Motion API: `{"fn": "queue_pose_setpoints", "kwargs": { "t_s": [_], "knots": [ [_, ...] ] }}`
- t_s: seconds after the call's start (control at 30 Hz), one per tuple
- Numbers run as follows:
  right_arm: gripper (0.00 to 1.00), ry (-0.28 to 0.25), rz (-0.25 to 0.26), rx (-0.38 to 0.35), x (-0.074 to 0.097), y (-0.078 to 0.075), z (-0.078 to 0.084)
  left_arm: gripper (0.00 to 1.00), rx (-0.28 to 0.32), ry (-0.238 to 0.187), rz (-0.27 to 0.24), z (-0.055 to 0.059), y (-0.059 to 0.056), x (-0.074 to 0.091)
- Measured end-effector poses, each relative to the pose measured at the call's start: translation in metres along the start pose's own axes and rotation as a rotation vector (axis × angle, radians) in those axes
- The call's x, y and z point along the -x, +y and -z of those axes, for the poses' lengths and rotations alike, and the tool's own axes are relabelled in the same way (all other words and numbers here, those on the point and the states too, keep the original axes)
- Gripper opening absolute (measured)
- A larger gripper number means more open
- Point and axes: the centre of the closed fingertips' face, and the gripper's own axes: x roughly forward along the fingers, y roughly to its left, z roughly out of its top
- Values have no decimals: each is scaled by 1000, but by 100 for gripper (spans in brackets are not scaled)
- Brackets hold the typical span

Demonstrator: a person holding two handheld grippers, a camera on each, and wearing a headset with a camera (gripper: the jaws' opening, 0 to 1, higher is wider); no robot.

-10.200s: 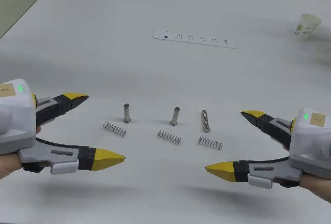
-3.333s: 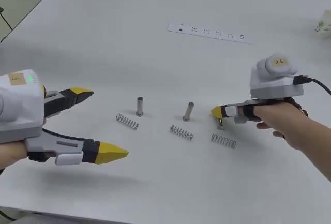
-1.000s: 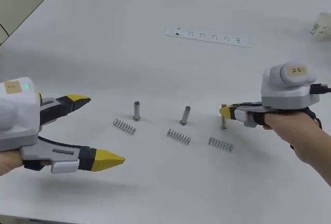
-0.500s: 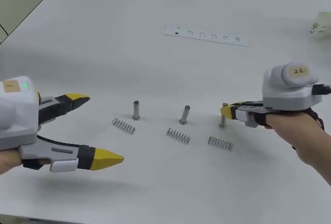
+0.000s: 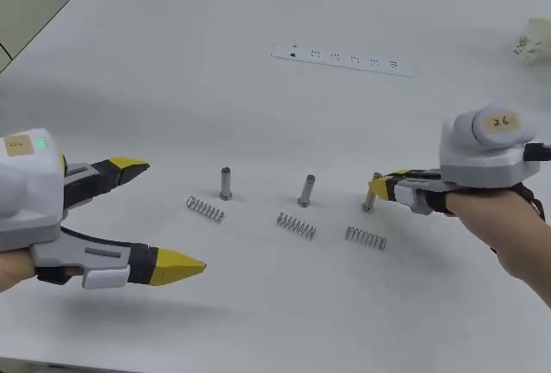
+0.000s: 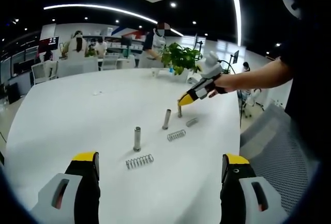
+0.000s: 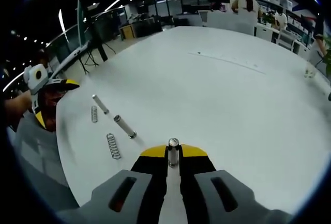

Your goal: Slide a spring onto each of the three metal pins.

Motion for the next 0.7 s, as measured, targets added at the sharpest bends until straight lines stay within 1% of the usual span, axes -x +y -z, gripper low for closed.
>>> {"fn": "queue_pose_setpoints", "kwargs": {
  "t_s": [0.23, 0.37, 0.53, 0.7],
  "knots": [
    [6, 17, -1, 23, 4, 2, 4, 96, 1, -2, -1, 0, 0, -1],
    [6, 19, -1, 19, 5, 3, 5, 96, -1, -3, 2, -1, -1, -1],
    [6, 25, 0, 32, 6, 5, 7, 96, 1, -2, 2, 0, -1, -1],
    [6, 29, -9, 31, 6, 8, 9, 96, 0, -5, 2, -1, -2, -2]
  ]
}}
